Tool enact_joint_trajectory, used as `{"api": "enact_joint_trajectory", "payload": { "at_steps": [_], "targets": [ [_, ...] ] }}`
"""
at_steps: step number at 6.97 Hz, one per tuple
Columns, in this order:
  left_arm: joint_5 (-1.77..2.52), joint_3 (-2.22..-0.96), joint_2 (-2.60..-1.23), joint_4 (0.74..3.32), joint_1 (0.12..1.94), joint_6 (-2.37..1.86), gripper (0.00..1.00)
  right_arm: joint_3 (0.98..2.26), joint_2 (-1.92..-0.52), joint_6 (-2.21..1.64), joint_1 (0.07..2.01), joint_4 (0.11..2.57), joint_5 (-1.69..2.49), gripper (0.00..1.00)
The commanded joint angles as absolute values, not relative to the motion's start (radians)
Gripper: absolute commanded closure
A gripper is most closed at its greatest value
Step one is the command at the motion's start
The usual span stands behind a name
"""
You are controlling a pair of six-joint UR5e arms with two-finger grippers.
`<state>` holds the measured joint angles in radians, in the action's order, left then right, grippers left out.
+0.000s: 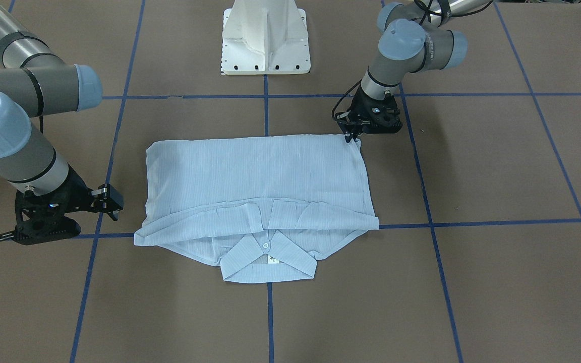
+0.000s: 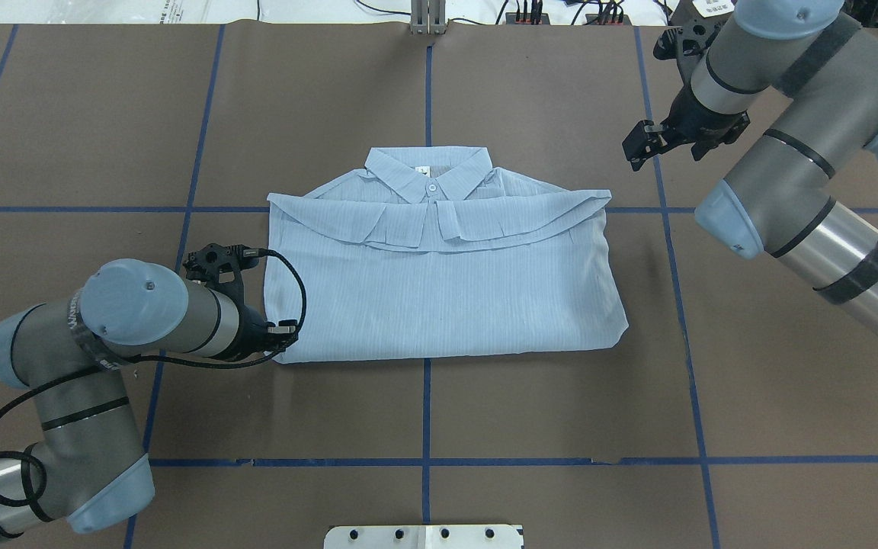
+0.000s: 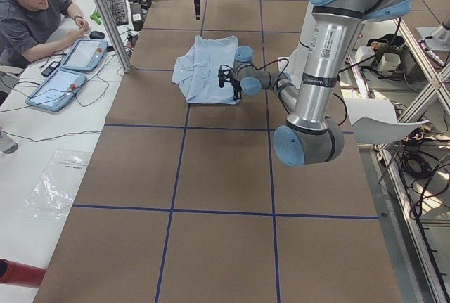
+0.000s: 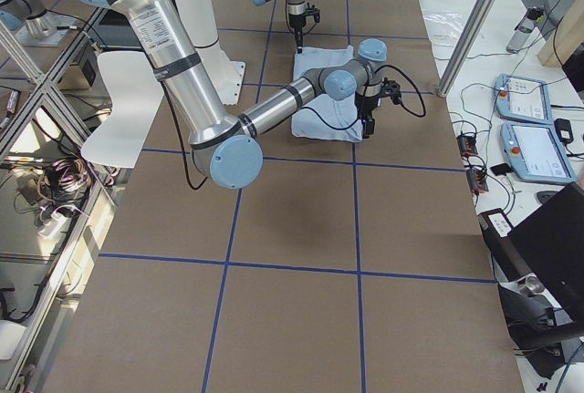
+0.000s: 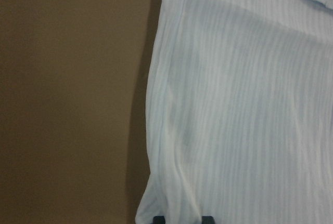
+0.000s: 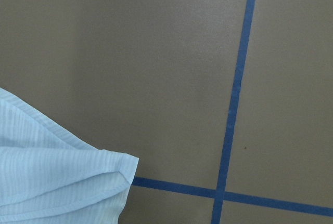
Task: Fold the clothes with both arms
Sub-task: 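Drag the shirt farther from the robot with the left gripper, rotating it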
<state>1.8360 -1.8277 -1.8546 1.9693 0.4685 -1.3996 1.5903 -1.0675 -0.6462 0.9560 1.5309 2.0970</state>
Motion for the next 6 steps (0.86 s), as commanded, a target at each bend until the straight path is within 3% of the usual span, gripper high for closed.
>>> {"api": "enact_joint_trajectory", "payload": {
  "at_steps": [1, 4, 5, 6],
  "targets": [
    [1.836, -1.839, -1.845, 1.941, 0.529, -1.352, 1.0, 1.591, -1.068, -0.649, 0.954, 1.531, 2.097, 0.0],
    [1.835, -1.787, -1.848, 1.891, 0.713, -1.076, 1.0, 1.588, -1.063, -0.65, 0.946, 1.529, 2.097, 0.0],
    [1.836, -1.691, -1.876, 1.902, 0.777, -0.978, 1.0, 1.589, -1.058, -0.666, 0.945, 1.528, 2.097, 0.0],
    [1.836, -1.551, -2.001, 1.902, 0.857, -0.88, 1.0, 1.595, -1.055, -0.704, 0.934, 1.526, 2.1, 0.0]
  ]
}}
